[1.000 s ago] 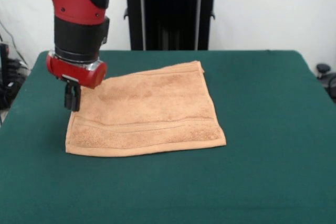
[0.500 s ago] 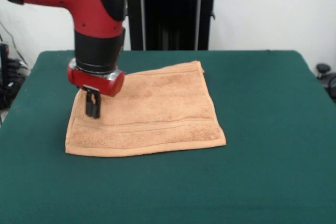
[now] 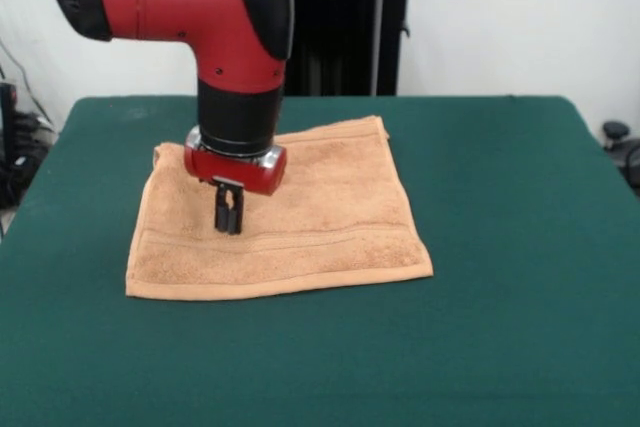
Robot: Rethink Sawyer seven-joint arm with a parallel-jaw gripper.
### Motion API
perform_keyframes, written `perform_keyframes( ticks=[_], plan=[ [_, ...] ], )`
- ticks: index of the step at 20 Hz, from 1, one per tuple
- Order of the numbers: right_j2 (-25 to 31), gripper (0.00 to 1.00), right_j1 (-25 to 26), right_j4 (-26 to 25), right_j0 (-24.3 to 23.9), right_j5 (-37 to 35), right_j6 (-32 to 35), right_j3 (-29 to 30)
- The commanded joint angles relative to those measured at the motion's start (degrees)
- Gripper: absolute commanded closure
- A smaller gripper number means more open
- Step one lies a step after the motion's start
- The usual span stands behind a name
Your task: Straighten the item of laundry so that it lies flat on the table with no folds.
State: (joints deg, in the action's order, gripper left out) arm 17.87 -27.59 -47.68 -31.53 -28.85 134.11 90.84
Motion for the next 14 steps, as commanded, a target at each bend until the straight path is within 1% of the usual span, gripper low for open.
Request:
perform_keyframes(
  ticks=[1,3,7,14],
  plan=[
    [-0.07,1.00,1.26,2.07,2.41,4.15,4.02,5.31],
    [-0.88,1.00,1.74,1.24,1.91,5.60,3.80,5.83],
    [-2.45,1.00,4.43,-0.77,1.72,8.94,3.82,4.87],
    [-4.40,1.00,4.69,-1.58,0.25,10.61,1.85,6.95]
  ],
)
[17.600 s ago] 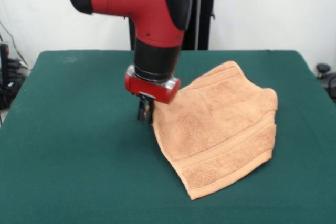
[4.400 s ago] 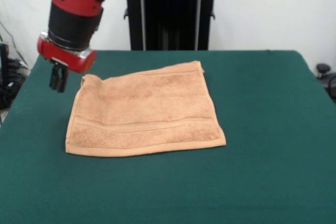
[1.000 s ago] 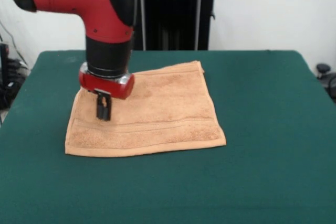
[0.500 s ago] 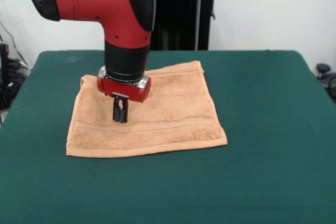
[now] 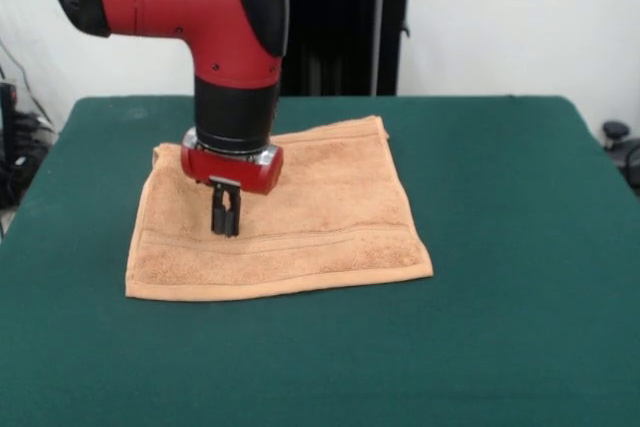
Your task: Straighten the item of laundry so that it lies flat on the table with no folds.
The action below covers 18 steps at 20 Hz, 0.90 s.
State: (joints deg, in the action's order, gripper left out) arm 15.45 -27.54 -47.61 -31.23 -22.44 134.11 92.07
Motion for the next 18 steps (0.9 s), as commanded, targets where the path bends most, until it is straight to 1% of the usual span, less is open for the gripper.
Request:
perform_keyframes(
  ticks=[1,4,7,13,18],
  plan=[
    [-2.37,1.00,4.78,-1.79,-0.10,4.64,1.90,5.87],
    [-3.48,1.00,6.96,-2.44,0.72,6.73,2.50,4.02],
    [-4.96,1.00,9.49,-2.48,2.71,8.93,4.33,1.73],
    [-5.52,1.00,10.40,-0.14,4.39,8.10,4.73,0.62],
    [-5.47,1.00,13.39,1.02,4.72,7.22,3.64,-1.43]
  ],
)
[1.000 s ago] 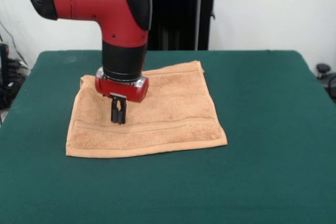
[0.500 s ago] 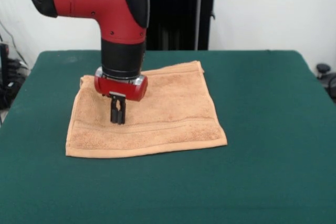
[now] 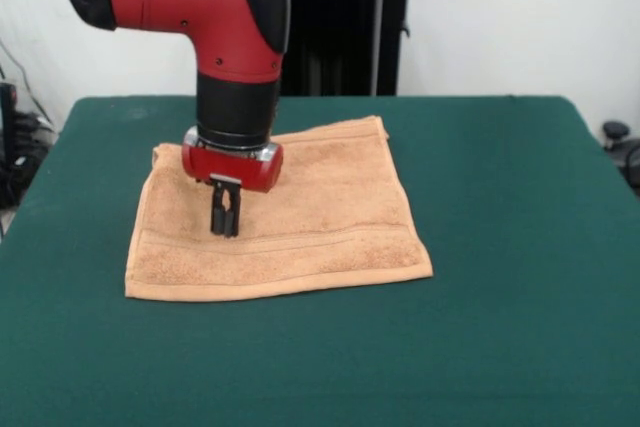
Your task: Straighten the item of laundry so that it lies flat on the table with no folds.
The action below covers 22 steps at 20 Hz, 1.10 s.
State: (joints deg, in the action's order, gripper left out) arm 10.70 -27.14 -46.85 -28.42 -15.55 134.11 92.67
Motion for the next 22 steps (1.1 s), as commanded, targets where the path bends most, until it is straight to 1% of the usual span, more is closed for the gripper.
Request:
perform_keyframes(
  ticks=[1,3,9,12,17,22],
  plan=[
    [-1.31,1.00,13.67,0.28,2.48,0.86,4.02,-2.67],
    [-1.59,1.00,14.51,0.79,2.83,0.69,3.87,-3.44],
    [-0.77,1.00,16.85,2.17,2.68,-1.69,0.71,-6.45],
    [-0.70,1.00,18.60,2.61,3.20,-1.87,-0.04,-8.99],
    [-1.21,1.00,21.32,3.78,4.93,-0.99,0.66,-12.79],
    [-1.39,1.00,23.35,5.30,5.98,0.22,1.95,-14.74]
  ],
)
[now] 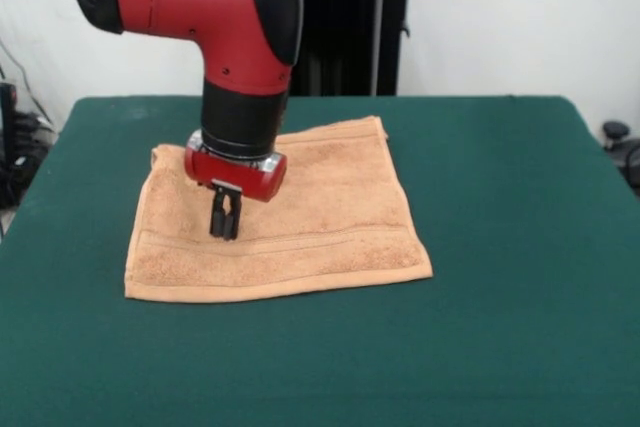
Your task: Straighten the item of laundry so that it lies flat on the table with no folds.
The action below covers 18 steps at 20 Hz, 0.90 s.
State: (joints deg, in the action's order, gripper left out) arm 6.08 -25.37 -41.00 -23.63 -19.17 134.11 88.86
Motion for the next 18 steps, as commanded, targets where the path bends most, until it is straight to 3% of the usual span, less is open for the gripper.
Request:
perform_keyframes(
  ticks=[1,18],
  plan=[
    [3.12,1.00,21.83,-0.28,1.46,3.90,2.22,-11.20],
    [0.55,1.00,24.71,3.93,5.70,6.05,6.54,-14.60]
  ],
)
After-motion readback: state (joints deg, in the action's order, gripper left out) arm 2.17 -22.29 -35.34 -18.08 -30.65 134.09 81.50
